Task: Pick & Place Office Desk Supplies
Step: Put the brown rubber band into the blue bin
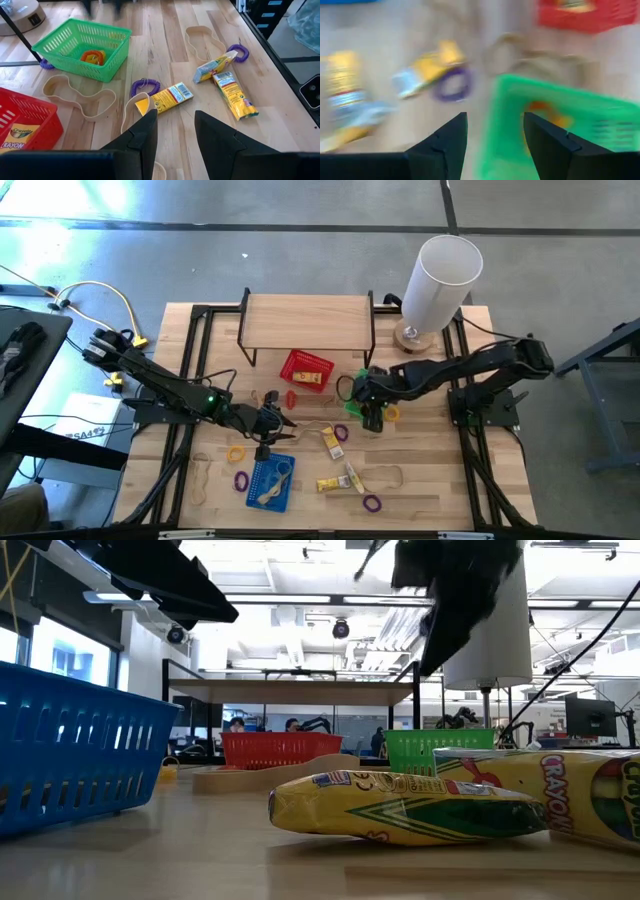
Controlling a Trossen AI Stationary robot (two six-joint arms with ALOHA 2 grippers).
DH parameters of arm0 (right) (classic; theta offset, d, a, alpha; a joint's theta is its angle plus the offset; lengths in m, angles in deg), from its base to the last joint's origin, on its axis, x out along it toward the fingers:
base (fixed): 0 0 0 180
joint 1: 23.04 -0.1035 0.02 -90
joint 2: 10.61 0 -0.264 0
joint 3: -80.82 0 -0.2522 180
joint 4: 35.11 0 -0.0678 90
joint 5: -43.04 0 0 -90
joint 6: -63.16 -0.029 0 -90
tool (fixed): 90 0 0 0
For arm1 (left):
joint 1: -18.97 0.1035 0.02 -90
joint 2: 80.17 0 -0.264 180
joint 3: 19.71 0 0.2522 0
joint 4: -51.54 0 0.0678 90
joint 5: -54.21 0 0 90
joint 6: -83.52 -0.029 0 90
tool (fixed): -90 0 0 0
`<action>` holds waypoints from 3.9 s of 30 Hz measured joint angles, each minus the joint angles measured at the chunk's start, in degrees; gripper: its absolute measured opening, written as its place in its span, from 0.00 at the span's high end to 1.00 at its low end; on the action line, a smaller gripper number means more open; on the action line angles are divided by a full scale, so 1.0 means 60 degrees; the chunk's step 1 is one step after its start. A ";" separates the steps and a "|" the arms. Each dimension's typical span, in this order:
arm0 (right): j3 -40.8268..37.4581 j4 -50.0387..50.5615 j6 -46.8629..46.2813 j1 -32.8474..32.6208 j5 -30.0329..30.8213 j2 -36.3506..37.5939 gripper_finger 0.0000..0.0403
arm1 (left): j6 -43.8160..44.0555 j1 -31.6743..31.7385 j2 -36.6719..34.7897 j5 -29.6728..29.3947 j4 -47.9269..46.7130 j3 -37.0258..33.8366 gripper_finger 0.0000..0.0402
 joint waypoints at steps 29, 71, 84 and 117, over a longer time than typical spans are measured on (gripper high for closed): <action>0.0221 0.1506 -0.5446 -0.6046 0.1961 -0.0433 0.57 | 0.0067 -0.0335 0.0000 -0.0002 -0.0066 0.0000 0.69; 0.0075 0.1251 -0.4267 -0.5698 0.1828 -0.2681 0.57 | 0.0348 -0.0335 0.0004 0.0000 -0.0069 0.0000 0.69; -0.0559 0.0707 -0.4000 -0.5426 0.1602 -0.2681 0.57 | 0.0358 -0.0280 0.0004 0.0000 -0.0073 0.0000 0.69; -0.0511 0.1032 -0.3765 -0.4714 0.0736 -0.3359 0.98 | 0.0386 -0.0284 0.0004 -0.0001 -0.0073 0.0000 0.69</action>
